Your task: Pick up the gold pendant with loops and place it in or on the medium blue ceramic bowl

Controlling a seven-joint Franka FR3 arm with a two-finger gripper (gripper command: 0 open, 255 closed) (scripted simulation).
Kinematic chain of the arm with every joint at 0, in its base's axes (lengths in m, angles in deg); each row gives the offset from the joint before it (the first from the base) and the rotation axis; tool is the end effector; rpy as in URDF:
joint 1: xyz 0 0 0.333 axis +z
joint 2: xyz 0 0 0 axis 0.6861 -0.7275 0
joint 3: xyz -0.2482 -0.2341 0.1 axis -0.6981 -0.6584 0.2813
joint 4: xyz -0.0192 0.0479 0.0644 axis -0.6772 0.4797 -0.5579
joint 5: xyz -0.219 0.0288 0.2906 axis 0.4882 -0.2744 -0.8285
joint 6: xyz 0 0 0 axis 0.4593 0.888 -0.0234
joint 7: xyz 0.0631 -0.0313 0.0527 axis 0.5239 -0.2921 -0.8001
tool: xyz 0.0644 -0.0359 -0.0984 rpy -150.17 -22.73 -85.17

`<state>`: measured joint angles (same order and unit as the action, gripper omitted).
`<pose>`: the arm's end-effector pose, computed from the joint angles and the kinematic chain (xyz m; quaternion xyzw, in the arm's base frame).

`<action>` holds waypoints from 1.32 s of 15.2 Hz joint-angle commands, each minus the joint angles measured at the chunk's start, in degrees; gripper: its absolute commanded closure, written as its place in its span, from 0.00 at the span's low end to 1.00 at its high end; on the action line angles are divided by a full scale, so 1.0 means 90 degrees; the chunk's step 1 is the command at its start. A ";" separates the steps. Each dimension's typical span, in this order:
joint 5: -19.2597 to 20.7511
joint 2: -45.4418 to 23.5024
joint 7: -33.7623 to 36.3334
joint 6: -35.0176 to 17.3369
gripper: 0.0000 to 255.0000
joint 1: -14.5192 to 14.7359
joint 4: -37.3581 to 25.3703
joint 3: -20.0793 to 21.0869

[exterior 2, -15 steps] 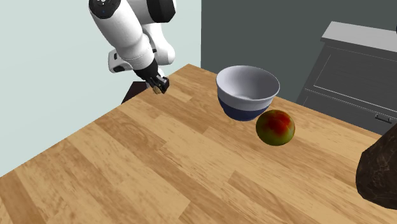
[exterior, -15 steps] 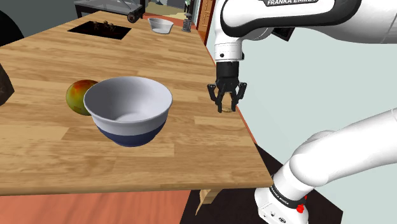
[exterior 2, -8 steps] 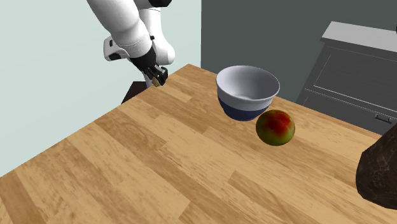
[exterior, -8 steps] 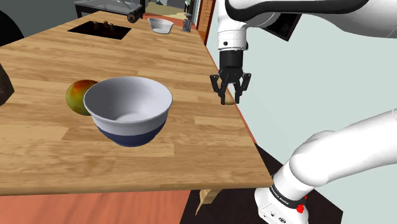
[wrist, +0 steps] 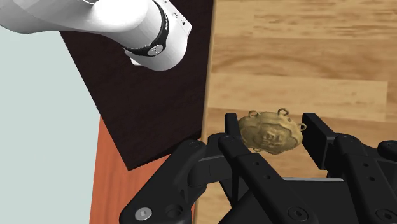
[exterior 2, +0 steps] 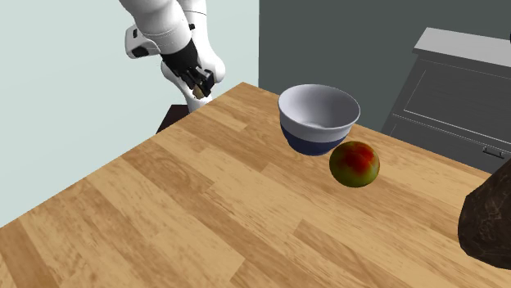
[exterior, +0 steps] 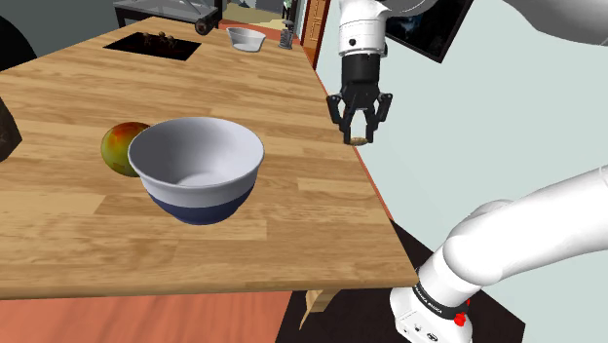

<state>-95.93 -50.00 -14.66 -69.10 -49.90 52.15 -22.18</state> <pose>0.3220 0.0896 0.5894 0.9393 -0.2646 -0.2180 0.0113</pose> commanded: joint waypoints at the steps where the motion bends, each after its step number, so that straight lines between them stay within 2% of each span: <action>1: -0.0001 -0.0026 0.0032 0.0159 1.00 -0.0002 -0.0185 -0.0009; 18: -0.0011 -0.0436 0.0311 0.1522 1.00 -0.0031 -0.1970 -0.0083; 20: -0.0183 -0.0656 0.0680 0.1454 1.00 0.0054 -0.2189 0.0149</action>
<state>-96.96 -55.09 -9.93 -55.91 -49.71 33.38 -21.65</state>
